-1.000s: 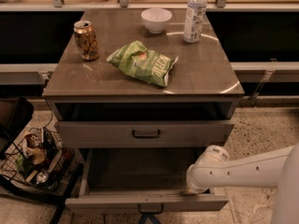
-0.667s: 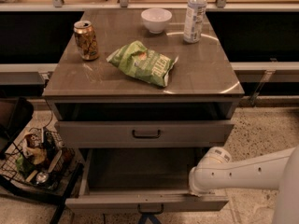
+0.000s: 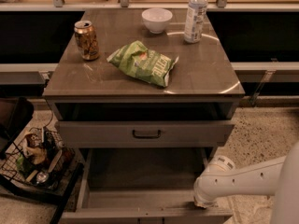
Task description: Open middle drawer
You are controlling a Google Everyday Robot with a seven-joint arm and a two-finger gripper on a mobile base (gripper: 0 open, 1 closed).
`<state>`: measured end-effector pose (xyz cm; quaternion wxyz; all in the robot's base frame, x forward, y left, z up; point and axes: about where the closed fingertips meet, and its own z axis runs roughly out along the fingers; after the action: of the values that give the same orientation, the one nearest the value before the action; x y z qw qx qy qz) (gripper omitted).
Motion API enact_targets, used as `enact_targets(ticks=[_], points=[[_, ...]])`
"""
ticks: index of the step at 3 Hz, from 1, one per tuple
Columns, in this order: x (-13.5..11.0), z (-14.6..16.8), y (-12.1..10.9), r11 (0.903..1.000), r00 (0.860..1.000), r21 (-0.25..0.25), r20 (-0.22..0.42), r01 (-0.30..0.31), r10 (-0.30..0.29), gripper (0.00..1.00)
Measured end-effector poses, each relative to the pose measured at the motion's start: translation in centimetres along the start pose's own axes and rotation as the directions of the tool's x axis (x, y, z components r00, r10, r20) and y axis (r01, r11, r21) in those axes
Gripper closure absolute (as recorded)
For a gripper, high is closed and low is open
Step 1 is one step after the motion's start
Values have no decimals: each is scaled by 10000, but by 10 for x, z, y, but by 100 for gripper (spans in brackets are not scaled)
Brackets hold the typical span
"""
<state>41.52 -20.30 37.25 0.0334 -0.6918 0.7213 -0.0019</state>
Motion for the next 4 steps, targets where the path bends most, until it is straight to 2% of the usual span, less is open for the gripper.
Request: enact_targets(ticks=[1,2,3,4], points=[[0,0,0,10000,10000,-1,0,0,0,100],[3,5,35,9995,9999,-284,58,-142,143,100],[2,5,32,9995,9999,-284,58,-142,143,100],[3,6,33,9994,9999,-302,58,-142,144,84]])
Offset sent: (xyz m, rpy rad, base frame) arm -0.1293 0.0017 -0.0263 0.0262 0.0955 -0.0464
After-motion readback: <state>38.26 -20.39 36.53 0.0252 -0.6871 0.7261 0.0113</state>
